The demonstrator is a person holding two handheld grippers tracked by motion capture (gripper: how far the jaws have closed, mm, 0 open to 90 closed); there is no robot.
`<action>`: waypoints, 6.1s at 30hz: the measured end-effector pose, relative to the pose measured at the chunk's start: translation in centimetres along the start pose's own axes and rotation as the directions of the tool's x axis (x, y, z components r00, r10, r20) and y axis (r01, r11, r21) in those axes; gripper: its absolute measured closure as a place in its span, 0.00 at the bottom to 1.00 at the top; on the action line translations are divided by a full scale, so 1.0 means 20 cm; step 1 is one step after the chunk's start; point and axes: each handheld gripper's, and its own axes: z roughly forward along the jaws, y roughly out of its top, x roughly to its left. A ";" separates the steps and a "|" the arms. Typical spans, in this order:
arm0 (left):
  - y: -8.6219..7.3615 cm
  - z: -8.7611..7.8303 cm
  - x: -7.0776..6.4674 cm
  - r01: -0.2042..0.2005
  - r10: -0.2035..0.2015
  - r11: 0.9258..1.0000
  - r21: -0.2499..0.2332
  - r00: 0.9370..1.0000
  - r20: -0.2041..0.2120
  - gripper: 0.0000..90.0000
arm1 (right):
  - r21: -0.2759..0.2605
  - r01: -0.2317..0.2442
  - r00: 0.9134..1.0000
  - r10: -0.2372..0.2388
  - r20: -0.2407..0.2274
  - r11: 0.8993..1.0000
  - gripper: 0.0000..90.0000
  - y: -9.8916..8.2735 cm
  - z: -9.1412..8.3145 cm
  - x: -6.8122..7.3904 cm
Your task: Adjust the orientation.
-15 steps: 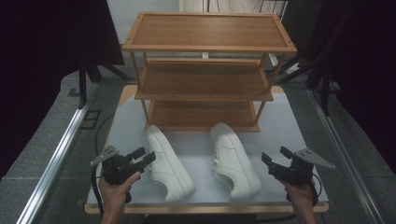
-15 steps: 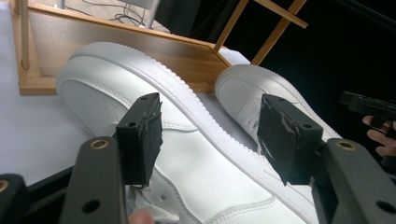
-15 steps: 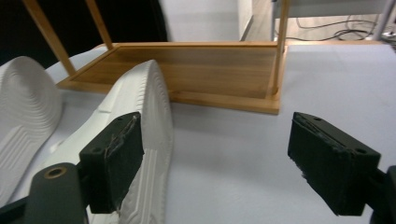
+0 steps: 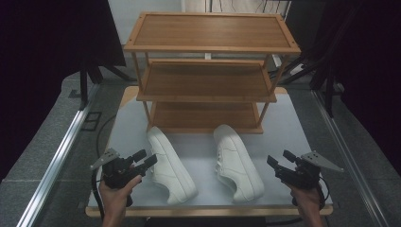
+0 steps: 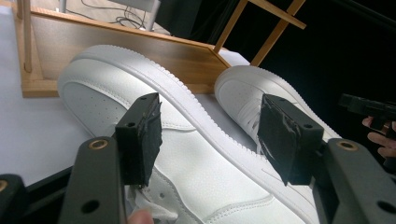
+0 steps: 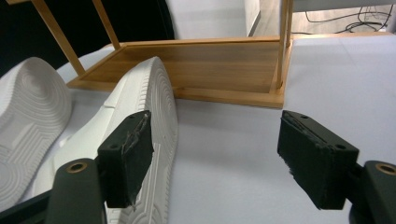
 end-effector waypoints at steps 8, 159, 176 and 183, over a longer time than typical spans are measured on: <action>0.01 -0.01 -0.02 -0.025 0.025 1.000 0.005 0.999 -0.028 0.45 | 0.001 -0.011 1.000 0.011 -0.027 1.000 0.33 0.00 0.00 0.00; -0.04 0.33 -0.11 -0.112 0.084 0.925 0.364 0.992 0.091 0.88 | 0.039 -0.147 0.983 0.141 0.116 0.988 0.38 -0.09 -0.06 -0.15; 0.01 0.26 -0.11 -0.124 0.106 0.985 0.122 0.984 0.142 0.38 | -0.043 -0.065 0.992 0.069 0.107 0.997 0.42 -0.07 -0.07 -0.08; -0.02 0.18 -0.07 -0.090 0.078 0.991 0.101 0.991 0.112 0.31 | -0.016 0.004 0.999 -0.004 0.039 1.000 0.53 -0.02 -0.05 0.04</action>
